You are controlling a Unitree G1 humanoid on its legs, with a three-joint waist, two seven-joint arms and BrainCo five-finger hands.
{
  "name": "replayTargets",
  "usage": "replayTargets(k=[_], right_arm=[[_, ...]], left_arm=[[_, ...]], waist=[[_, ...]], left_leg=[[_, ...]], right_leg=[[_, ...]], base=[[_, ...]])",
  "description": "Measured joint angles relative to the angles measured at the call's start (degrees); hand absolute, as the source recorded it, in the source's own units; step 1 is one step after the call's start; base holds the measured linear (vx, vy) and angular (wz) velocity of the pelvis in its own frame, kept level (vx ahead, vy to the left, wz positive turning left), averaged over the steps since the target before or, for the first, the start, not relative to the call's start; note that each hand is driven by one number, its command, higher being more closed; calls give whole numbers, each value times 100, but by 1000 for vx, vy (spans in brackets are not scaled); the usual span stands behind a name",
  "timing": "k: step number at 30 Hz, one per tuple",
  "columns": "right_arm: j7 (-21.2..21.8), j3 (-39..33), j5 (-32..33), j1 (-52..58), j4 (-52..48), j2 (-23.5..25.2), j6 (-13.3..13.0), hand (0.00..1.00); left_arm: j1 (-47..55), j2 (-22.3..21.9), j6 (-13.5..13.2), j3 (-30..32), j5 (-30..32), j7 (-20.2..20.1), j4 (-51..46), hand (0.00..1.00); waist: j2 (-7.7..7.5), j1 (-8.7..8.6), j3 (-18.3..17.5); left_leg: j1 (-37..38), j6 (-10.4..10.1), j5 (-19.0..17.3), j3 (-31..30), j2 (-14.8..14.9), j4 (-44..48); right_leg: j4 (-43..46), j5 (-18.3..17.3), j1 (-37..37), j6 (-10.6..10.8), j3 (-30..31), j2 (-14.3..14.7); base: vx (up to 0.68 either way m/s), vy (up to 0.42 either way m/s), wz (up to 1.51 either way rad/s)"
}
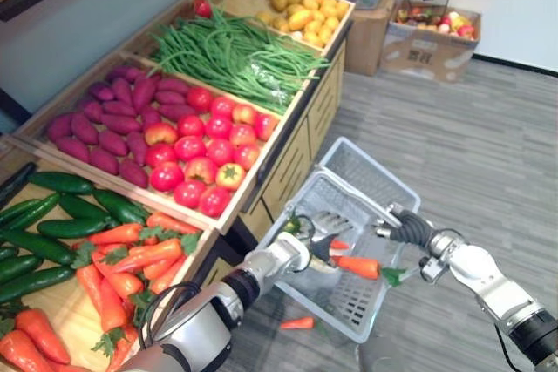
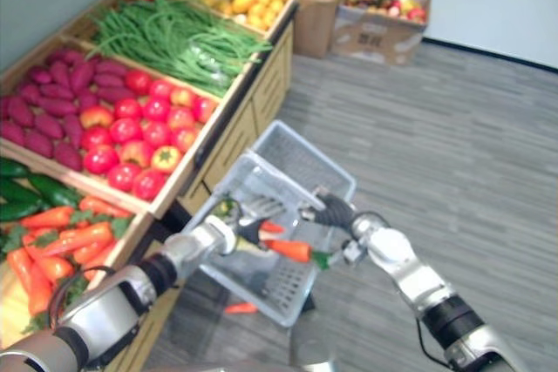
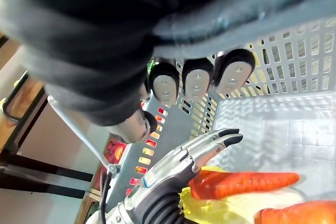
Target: Pick vegetable in the basket
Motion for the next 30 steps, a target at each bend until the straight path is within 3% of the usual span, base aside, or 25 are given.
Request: replayTargets(k=[8,16,19,20,24,28,30], right_arm=[[-33,-318,-11,290,119,237,-2,100],[-84,-1058,-399,1005,664,617,1,100],[-101,-1263,-584,1280,1023,747,5,100],[-106,-1375,-650,1438,1145,808,6,100],[-238,-1694,-791,1689,1536,958,5,100],[-335,-1961,-907,1776,1924,1177,-5,100],[-447,-2181,-1015,1839,2198,1358,-12,100]], left_arm=[[95,138,-41,252,-4,5,-843,0],[1070,932,-361,671,-124,-206,-3125,0],[1395,1240,-423,948,-351,-258,-4029,0],[1537,1372,-506,1095,-553,-255,-4374,0],[2043,1880,-777,1754,-1257,-165,-5486,0],[2694,1896,-836,2653,-1512,99,-6223,0],[2981,1866,-827,3225,-1689,266,-6532,0]], waist=[[11,76,-7],[30,262,-49],[25,380,-274],[20,459,-392],[-34,489,-578],[-117,509,-718],[-182,513,-762]], left_leg=[[-157,79,48,-320,-70,-25],[-217,237,346,-878,-321,-484],[-299,259,499,-1114,-383,-671],[-332,259,576,-1194,-404,-775],[-345,274,873,-1533,-557,-1233],[-377,300,1151,-1826,-696,-1653],[-372,304,1331,-2008,-796,-1891]], right_leg=[[-26,4,58,4,-245,-114],[-145,86,324,-3,-700,-316],[-177,107,358,-31,-927,-369],[-176,117,361,-44,-1012,-373],[-180,117,443,-45,-1332,-445],[-253,107,476,-59,-1599,-512],[-321,4,547,-203,-1809,-561]], base=[[-15,10,19],[-23,0,35],[-13,-19,43],[-11,-21,36],[-19,-22,45],[-35,-28,39],[-39,-45,53]])
